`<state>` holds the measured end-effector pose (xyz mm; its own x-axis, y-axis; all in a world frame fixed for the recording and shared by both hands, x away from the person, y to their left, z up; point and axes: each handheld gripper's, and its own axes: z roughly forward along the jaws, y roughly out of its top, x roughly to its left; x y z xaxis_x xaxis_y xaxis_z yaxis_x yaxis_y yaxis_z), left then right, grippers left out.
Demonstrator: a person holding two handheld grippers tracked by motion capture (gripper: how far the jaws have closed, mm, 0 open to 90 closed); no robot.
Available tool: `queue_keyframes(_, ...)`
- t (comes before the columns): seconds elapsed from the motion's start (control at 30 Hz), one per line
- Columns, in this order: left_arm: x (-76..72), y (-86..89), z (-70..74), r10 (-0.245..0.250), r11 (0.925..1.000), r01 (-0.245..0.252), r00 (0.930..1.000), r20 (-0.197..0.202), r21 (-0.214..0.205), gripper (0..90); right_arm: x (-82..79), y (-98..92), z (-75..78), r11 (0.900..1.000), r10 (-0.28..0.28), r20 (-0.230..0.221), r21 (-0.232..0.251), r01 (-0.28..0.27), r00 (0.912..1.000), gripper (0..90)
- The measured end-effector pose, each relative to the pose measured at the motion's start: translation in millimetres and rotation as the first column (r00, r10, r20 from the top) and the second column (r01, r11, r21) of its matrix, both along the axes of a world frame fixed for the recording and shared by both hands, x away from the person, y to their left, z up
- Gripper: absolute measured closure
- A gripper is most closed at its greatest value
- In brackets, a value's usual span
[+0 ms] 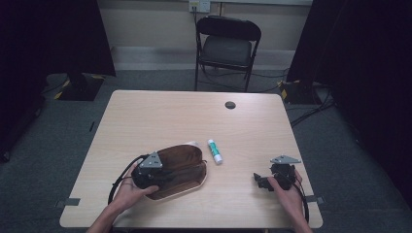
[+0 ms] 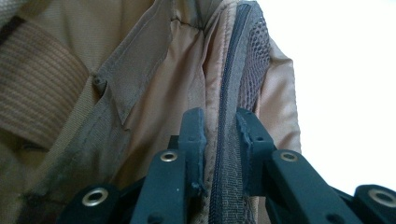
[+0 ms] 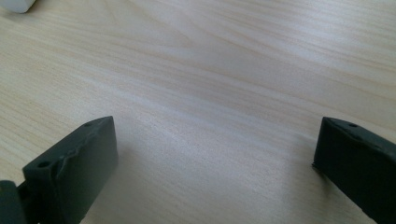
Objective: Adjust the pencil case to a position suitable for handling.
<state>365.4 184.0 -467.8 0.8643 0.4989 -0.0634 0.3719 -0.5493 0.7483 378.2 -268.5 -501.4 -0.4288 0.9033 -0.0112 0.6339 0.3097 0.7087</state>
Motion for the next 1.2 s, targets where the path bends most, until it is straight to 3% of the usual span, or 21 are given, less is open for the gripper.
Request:
queue_keyframes(0.6,-4.9,-8.7,-0.6,-0.018,0.9995,0.017,0.9995,-0.025,-0.026,72.3,0.0,0.0,0.0,1.0,0.0,0.0,-0.001,0.0,1.0,0.0)
queue_keyframes(0.7,-5.8,-7.4,1.1,-0.016,0.9994,0.015,0.9995,-0.028,-0.031,68.9,0.0,-0.1,0.0,1.0,0.001,0.0,0.0,-0.001,1.0,0.0)
queue_keyframes(0.8,-7.7,-5.0,4.8,-0.011,0.998,0.009,0.9995,-0.029,-0.062,66.4,0.0,0.0,0.0,1.0,0.001,0.0,0.0,-0.001,1.0,0.0)
queue_keyframes(1.2,-17.5,8.5,22.0,0.003,0.9963,-0.006,0.9997,-0.025,-0.086,52.7,0.1,-0.1,-0.1,1.0,0.002,0.001,0.0,-0.002,1.0,0.0)
